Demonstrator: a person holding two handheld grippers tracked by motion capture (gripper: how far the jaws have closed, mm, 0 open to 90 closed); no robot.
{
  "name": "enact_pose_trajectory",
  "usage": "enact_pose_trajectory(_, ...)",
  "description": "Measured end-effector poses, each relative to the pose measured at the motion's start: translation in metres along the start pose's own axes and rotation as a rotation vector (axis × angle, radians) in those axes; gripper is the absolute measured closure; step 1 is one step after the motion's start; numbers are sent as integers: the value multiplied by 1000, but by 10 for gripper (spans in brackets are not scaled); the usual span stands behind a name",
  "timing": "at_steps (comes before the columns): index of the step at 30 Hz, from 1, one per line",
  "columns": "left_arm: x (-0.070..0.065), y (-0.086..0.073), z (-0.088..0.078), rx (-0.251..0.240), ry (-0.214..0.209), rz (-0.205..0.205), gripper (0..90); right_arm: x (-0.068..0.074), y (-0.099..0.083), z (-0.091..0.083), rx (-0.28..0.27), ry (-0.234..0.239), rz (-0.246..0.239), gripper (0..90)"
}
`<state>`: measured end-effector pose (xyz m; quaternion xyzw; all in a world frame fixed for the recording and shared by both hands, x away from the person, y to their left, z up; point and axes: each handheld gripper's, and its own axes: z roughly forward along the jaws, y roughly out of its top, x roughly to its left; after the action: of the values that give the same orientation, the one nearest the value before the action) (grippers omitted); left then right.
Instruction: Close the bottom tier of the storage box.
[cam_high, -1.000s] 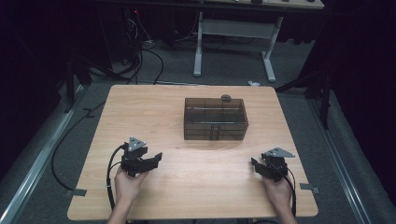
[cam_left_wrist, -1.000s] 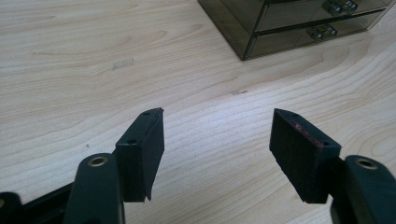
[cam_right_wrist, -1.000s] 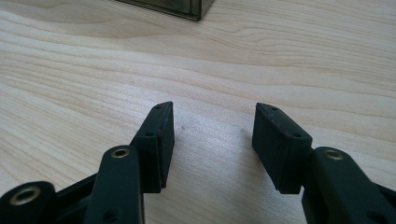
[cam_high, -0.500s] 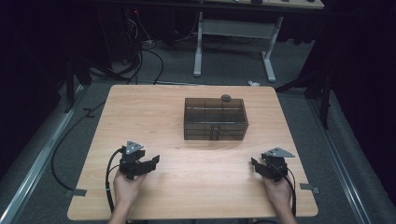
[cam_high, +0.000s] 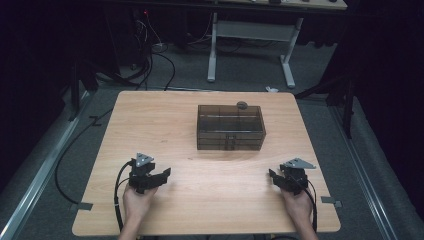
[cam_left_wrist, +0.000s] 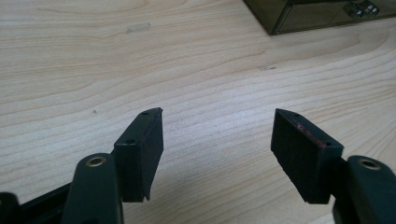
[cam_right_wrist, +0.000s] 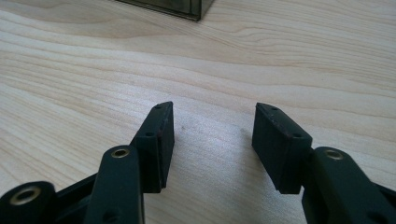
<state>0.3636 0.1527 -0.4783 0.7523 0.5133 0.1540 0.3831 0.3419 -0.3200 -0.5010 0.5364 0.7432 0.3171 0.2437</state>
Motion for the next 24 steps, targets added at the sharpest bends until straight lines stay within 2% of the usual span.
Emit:
enact_pose_trajectory(5, 0, -3, 5, 1, 10, 3, 347, 0, 0, 0, 0, 0, 0, 489)
enact_pose_trajectory(7, -1, -4, 8, 9, 25, 18, 343, 0, 0, 0, 0, 0, 0, 489)
enact_pose_trajectory(20, -7, -5, 17, -1, 54, 67, 337, 0, 0, 0, 0, 0, 0, 489)
enact_pose_trajectory(24, -8, -6, 20, 14, 62, 83, 333, 0, 0, 0, 0, 1, -1, 489)
